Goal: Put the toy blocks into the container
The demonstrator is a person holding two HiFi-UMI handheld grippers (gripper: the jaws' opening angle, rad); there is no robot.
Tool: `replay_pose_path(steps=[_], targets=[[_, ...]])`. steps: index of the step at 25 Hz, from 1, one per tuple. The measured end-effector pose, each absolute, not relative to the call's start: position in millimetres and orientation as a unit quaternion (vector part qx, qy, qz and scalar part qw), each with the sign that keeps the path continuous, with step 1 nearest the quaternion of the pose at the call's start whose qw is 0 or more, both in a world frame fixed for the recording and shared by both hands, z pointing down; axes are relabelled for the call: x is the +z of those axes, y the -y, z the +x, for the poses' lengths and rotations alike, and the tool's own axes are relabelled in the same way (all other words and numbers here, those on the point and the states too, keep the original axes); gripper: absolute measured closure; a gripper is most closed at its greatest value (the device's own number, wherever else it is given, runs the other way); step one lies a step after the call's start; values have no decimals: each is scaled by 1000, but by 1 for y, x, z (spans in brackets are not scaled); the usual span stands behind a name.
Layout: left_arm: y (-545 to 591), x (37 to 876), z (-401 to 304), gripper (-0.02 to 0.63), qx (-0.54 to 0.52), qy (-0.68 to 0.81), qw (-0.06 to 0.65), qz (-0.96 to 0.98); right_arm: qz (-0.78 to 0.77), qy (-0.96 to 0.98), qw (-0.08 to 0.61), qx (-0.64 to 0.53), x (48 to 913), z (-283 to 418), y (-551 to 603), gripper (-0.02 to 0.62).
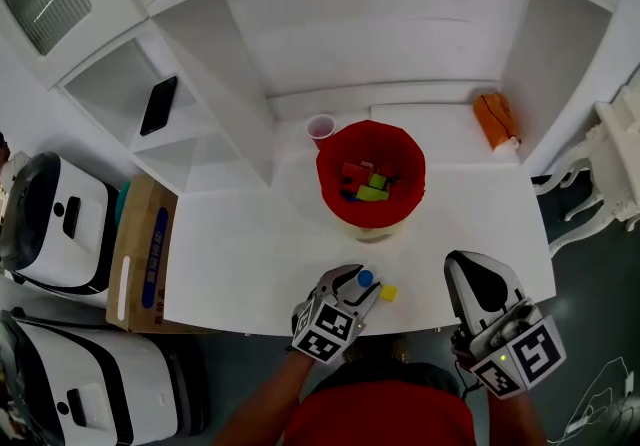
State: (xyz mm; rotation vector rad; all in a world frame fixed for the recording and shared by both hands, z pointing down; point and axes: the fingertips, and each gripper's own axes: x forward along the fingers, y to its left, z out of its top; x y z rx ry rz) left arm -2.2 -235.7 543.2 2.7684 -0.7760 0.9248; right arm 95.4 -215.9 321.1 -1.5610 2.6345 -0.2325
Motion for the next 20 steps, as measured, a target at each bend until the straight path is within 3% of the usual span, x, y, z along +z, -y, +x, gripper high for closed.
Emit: replay_pose_path(steps=[1,8,16,20], targets=[[236,544,-3,447,304,259,60,915,-510,-856,34,-77,322,97,214,594],[234,520,-7,454,263,276,48,923,-509,-856,27,-85,330,96,207,594],[245,358,-11,454,73,321,31,944,-496,-862,31,-101,338,87,207,594],[281,301,-10,454,17,329,-32,944,-494,-863,33,-101,337,85,206,594]])
